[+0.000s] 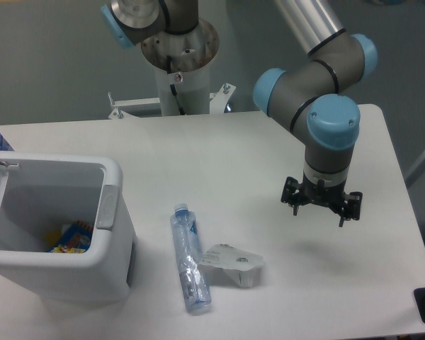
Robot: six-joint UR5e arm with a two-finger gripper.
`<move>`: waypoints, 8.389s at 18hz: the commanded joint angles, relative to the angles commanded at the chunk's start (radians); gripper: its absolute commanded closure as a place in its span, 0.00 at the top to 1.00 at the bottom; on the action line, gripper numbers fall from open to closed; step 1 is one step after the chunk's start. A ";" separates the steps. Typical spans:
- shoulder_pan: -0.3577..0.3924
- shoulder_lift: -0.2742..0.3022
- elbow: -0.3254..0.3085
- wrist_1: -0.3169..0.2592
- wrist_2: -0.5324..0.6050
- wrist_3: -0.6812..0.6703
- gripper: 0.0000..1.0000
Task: Place the trash in the trash can
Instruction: 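Move the gripper toward the white crumpled wrapper beside the bottle, then lower the gripper onto the white wrapper and close on it, then lift the white wrapper and carry it over the white bin, then open the gripper to drop the wrapper into the bin, then move the open gripper back over the clear water bottle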
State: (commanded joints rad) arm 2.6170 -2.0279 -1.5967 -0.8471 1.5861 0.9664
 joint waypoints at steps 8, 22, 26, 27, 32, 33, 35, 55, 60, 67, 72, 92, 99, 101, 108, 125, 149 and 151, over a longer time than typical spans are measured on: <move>-0.024 -0.043 0.015 0.014 -0.005 -0.077 1.00; -0.101 -0.097 0.038 0.043 -0.006 -0.078 1.00; -0.130 -0.118 0.047 0.043 -0.008 -0.069 1.00; -0.135 -0.129 0.053 0.042 -0.008 -0.069 1.00; -0.167 -0.147 0.066 0.040 -0.009 -0.064 1.00; -0.175 -0.152 0.064 0.037 -0.009 -0.060 1.00; -0.183 -0.149 0.060 0.028 -0.011 -0.013 1.00; -0.179 -0.041 -0.035 -0.046 -0.150 0.123 0.00; -0.172 -0.037 -0.032 -0.046 -0.166 0.123 0.00; -0.130 -0.021 0.000 -0.069 -0.291 0.120 0.00; -0.092 -0.003 0.055 -0.116 -0.369 0.089 0.00; -0.113 0.192 0.175 -0.112 -0.759 -0.281 0.00; -0.195 0.294 0.100 -0.106 -0.764 -0.310 0.00; -0.204 0.327 0.071 -0.106 -0.764 -0.311 0.00; -0.276 0.365 0.018 -0.096 -0.762 -0.304 0.04; -0.246 0.370 0.003 -0.092 -0.735 -0.242 0.95; -0.090 -0.026 0.230 -0.271 -0.624 -0.373 1.00; -0.095 -0.057 0.264 -0.332 -0.611 -0.379 1.00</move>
State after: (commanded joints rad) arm 2.5219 -2.0845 -1.3332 -1.1794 0.9755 0.5875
